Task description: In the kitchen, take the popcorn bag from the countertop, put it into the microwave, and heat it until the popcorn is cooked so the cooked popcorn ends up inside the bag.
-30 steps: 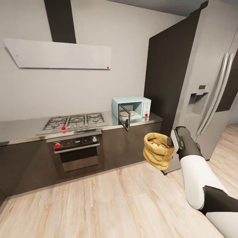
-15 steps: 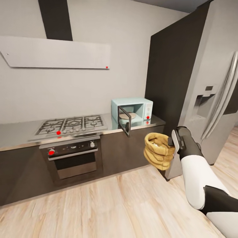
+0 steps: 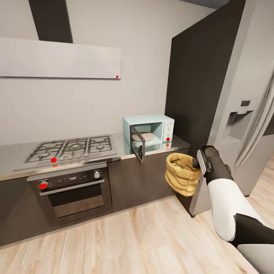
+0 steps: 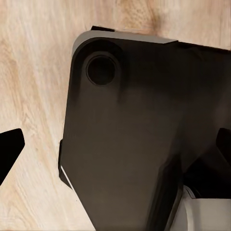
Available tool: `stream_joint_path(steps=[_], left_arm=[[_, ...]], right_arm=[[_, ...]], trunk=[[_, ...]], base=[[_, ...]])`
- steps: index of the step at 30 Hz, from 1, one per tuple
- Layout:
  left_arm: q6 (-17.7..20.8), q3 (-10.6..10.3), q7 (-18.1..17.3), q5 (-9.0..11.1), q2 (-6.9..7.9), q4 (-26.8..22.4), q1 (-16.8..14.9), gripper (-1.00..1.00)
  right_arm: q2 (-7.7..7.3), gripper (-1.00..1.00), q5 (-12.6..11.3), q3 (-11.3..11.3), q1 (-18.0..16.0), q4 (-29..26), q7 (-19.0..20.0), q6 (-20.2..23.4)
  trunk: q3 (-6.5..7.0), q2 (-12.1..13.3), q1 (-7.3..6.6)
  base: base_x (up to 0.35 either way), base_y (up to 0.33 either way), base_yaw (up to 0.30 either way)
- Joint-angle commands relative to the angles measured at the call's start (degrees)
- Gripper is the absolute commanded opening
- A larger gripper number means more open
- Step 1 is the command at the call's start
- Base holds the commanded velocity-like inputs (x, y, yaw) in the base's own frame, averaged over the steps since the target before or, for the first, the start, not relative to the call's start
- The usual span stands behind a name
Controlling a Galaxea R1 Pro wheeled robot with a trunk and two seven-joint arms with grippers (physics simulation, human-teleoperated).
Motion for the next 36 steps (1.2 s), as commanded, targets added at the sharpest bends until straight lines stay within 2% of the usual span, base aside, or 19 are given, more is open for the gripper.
stream_joint_path(steps=[1,15,16,18,36], left_arm=[[-0.1,0.03,0.06,0.37,0.0,-0.06,0.01,1.0],[-0.1,0.1,0.06,0.37,0.02,-0.08,0.01,1.0],[-0.18,0.19,0.06,0.36,0.02,-0.14,0.01,1.0],[-0.19,0.2,0.06,0.36,0.02,-0.15,0.01,1.0],[-0.28,0.2,0.06,0.36,0.02,-0.15,0.01,1.0]], right_arm=[[0.05,-1.0,0.36,-0.03,-0.04,0.07,0.18,0.25],[-0.21,-1.0,0.82,0.53,-0.04,-0.37,0.09,0.25],[0.52,-1.0,1.19,0.65,-0.04,-0.46,-0.13,0.25],[0.77,-1.0,1.23,0.62,-0.04,-0.47,-0.23,0.25],[1.0,-1.0,1.15,0.6,-0.04,-3.02,-0.26,0.25]], trunk=[[-0.06,-0.03,0.03],[-0.06,-0.03,0.03],[-0.06,-0.03,0.03],[-0.06,-0.03,0.03],[-0.06,-0.03,0.03]], base=[[0.296,-0.2,0.0],[0.294,-0.2,0.0],[0.029,-0.02,0.0],[0.011,-0.007,0.047],[0.0,0.0,0.258]])
